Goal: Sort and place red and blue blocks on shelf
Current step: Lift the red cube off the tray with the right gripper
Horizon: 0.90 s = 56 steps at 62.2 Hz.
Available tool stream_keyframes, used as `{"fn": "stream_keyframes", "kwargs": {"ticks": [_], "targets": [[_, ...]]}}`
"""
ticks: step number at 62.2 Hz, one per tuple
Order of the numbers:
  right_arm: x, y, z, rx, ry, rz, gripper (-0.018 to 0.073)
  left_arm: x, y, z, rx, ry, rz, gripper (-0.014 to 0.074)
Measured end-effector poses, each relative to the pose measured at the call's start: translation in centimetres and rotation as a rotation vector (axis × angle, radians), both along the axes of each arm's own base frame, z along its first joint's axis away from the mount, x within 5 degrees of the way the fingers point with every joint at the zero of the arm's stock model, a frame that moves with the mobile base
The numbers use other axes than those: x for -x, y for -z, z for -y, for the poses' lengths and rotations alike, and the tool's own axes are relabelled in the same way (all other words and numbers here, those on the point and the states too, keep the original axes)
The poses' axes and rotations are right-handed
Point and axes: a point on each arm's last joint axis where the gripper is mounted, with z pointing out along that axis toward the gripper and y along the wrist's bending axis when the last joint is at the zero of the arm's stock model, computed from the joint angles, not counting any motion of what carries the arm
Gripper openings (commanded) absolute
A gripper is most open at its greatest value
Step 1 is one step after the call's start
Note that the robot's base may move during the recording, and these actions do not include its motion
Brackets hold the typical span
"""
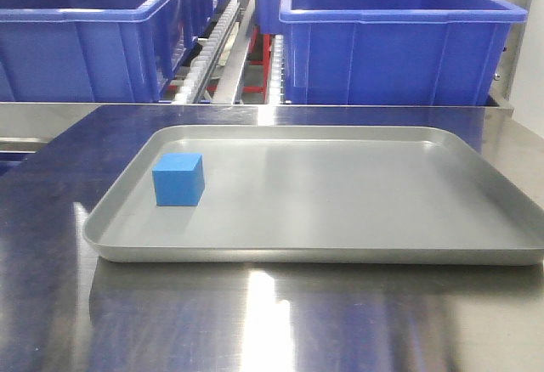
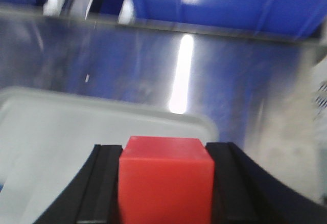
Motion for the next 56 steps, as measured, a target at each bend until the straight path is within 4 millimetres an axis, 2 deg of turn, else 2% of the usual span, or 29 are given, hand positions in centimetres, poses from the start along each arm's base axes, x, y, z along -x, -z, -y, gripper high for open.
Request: {"fn": "stream_keyframes", "kwargs": {"ticks": [5, 9, 20, 30, 39, 56], "targets": [[2.3, -0.3, 1.8, -0.016, 0.040, 0.065, 0.0056, 0.0, 0.0, 0.0, 0.000, 0.000, 0.000, 0.0135], [4.0, 0.1, 2.9, -0.018, 0.069, 0.096, 0.0056, 0.0, 0.0, 0.0, 0.000, 0.000, 0.000, 0.0135], [8.6, 3.1, 5.2, -0.017, 0.138, 0.134, 0.0056, 0.0, 0.0, 0.0, 0.000, 0.000, 0.000, 0.0135], [11.6, 5.1, 6.1, -0.028, 0.164, 0.203, 0.0056, 0.0, 0.0, 0.0, 0.000, 0.000, 0.000, 0.0135], [12.4, 5.6, 6.2, -0.043, 0.159, 0.273, 0.0056, 0.0, 0.0, 0.0, 0.000, 0.000, 0.000, 0.0135], [12.5, 6.1, 6.2, -0.043, 0.158, 0.274, 0.0056, 0.0, 0.0, 0.0, 0.000, 0.000, 0.000, 0.0135]]}}
